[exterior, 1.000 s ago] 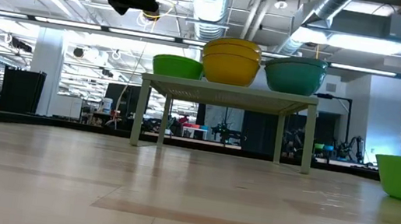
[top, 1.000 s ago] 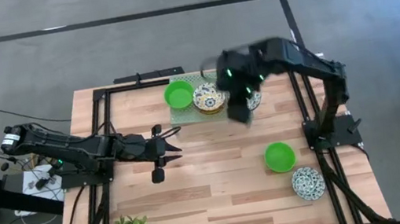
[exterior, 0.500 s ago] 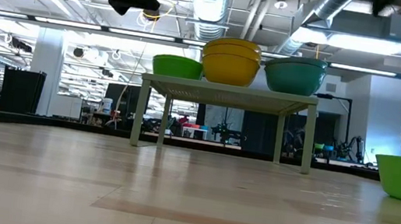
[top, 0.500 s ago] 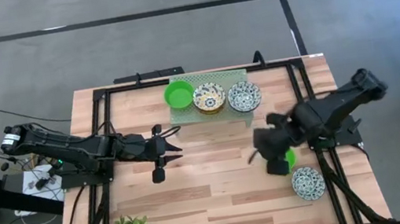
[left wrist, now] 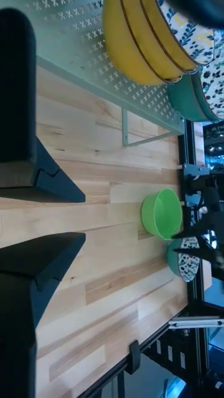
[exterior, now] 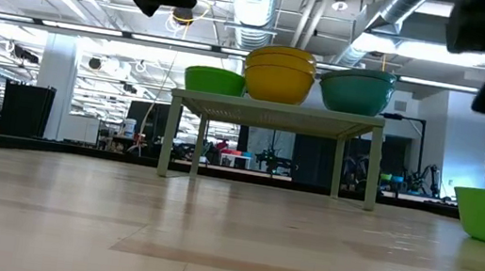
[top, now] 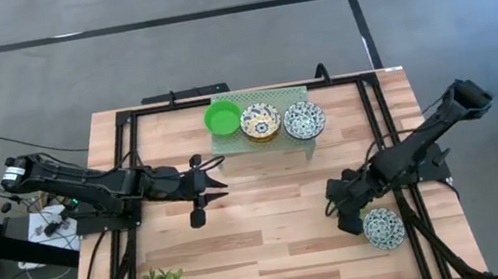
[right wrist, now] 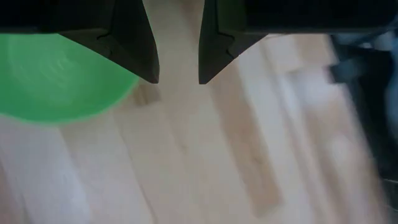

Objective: Pick & Place Mini bowls
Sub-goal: Stack the green bowl on the green bowl on the shelf

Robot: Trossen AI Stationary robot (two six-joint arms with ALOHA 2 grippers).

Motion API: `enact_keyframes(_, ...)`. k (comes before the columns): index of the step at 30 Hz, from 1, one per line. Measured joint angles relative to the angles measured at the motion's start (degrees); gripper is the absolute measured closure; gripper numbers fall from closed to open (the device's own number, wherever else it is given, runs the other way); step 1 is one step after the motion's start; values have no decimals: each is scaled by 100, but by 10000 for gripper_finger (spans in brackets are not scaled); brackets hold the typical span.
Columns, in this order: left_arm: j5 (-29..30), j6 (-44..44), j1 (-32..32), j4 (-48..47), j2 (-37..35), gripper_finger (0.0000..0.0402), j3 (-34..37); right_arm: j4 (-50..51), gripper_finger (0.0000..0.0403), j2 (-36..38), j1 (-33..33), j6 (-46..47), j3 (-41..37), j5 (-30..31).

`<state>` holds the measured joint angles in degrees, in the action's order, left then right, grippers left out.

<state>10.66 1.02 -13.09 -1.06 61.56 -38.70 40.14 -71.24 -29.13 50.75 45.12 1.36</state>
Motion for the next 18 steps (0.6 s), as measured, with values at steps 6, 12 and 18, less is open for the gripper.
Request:
enact_keyframes(6,-1,0,0,82,0,312,0,63,294,-558,-4,37,-41,16)
enact_keyframes(12,0,-2,-1,167,1,312,0,47,294,-1157,96,5,-41,43)
enact_keyframes(18,1,-2,1,335,0,312,2,29,297,-1577,194,-157,-38,57)
